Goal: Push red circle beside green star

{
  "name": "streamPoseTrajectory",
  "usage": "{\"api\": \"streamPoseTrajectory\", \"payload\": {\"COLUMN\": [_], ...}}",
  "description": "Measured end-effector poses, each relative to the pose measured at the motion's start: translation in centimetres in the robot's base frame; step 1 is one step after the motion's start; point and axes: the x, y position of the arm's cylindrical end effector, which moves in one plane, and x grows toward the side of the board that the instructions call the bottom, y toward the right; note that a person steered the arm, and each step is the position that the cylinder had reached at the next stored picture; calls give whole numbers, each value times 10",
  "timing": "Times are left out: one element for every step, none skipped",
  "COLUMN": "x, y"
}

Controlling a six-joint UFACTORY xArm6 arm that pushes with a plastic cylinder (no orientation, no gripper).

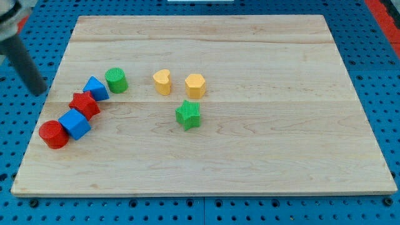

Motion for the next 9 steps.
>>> {"api": "streamPoseTrajectory", "payload": {"x": [49,63,72,71,77,80,104,132,92], "y": [-4,20,53,68,75,57,57,74,95]}}
